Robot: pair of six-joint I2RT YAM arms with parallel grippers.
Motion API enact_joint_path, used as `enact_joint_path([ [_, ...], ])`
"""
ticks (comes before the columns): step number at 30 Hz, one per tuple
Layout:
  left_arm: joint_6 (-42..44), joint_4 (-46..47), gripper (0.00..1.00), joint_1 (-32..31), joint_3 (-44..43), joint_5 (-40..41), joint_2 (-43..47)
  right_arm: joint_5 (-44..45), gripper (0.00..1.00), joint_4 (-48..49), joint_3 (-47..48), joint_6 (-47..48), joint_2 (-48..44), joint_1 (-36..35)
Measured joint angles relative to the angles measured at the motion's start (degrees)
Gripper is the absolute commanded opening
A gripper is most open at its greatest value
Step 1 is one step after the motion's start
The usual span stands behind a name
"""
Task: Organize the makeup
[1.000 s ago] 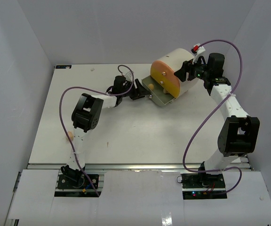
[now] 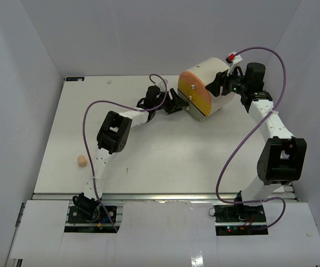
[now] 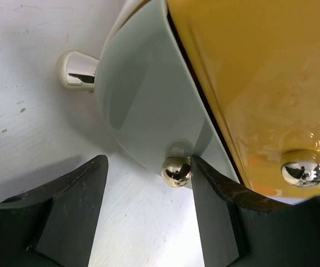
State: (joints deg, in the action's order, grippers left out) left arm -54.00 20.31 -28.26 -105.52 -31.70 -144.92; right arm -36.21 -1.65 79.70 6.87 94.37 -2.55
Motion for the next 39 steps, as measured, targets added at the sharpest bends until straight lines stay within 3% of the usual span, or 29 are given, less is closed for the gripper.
enact_joint_path([
  [12, -3.05, 0.86, 0.74, -0.25, -2.32, -0.26, -2.01, -0.02, 0.66, -0.09, 0.00, 0.02, 0.00, 0.00],
  [20, -2.58, 2.48, 0.77, -0.34, 0.08, 0.65, -1.22, 0.47, 0.81, -1.16, 0.00, 0.72, -0.49, -0.41],
  [28, 1.06, 4.18, 0.83, 0.69, 15.64, 2.65, 10.11, 6.13, 0.98, -4.33, -1.80, 1.88, -4.54, -1.88],
  [32, 4.94, 3.44, 0.85, 1.96, 20.68, 3.18, 17.45, 8.38, 0.90, -6.76, -2.69, 2.07, -7.81, -1.92],
  [39, 14.86, 1.09, 0.96, 3.40, 27.11, 3.23, 33.44, 9.66, 0.90, -9.30, -5.36, 3.58, -15.64, -1.92],
])
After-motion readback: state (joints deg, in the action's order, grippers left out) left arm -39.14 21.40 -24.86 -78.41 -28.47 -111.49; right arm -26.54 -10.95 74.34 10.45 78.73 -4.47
